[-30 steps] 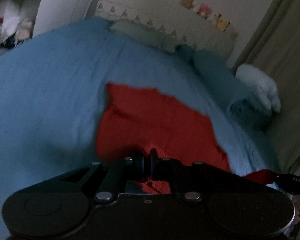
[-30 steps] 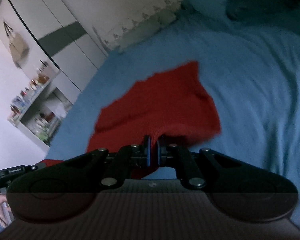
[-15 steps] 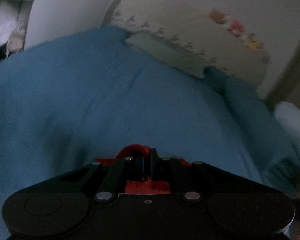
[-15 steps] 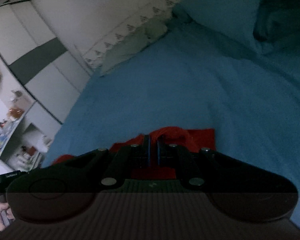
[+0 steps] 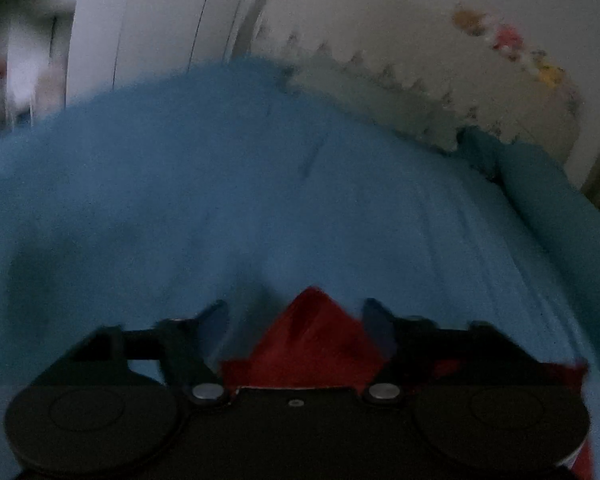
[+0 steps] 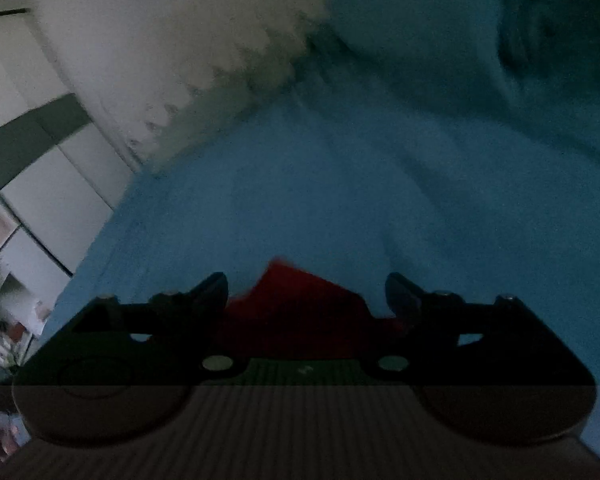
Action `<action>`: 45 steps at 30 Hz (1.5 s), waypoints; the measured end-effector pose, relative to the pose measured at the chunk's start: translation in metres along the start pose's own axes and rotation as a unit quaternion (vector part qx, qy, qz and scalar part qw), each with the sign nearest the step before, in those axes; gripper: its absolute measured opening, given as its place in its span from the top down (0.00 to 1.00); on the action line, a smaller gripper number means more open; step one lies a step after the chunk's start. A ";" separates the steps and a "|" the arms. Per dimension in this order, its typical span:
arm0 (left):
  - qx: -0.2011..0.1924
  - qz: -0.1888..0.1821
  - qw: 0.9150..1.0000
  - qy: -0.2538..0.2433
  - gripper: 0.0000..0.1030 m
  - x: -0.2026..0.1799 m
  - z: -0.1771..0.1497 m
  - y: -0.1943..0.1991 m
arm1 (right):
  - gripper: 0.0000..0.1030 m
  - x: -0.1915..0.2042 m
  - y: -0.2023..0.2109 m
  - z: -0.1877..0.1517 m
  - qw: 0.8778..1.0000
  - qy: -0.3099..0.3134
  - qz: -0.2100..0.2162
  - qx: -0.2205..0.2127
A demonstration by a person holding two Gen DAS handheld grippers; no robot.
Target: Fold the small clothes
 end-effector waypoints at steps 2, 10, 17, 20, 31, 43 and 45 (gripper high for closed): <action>-0.016 -0.001 0.999 -0.039 0.10 -0.009 -0.011 0.031 | 0.01 0.011 0.024 -0.013 0.999 0.036 0.016 -0.002; 0.077 -0.070 0.990 -0.095 0.08 -0.027 -0.109 0.050 | 0.00 0.014 0.058 -0.120 0.985 0.155 0.013 0.073; 0.097 -0.057 0.986 -0.125 0.05 -0.030 -0.129 0.044 | 0.01 0.004 0.053 -0.146 0.977 0.198 -0.037 0.065; 0.105 -0.065 0.984 -0.129 0.00 -0.027 -0.126 0.043 | 0.01 0.008 0.060 -0.149 0.974 0.207 -0.061 0.066; 0.046 -0.100 0.982 -0.154 0.00 -0.089 -0.097 0.098 | 0.00 0.027 0.119 -0.115 0.971 0.207 -0.114 0.037; 0.073 -0.129 0.976 -0.157 0.00 -0.149 -0.114 0.082 | 0.00 -0.008 0.141 -0.151 0.989 0.098 -0.097 0.057; 0.075 -0.134 0.976 -0.157 0.00 -0.157 -0.118 0.075 | 0.00 -0.016 0.137 -0.155 0.992 0.070 -0.094 0.051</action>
Point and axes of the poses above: each gripper's, at about its wrist camera, not at the fingertips, and y roughly against the way its jaws point, x to its left, z to its top, the point moved 5 cm from there along -y, roughly the way its jaws point, and after that the axes turned 7 degrees about -y, right-handed, at the moved point
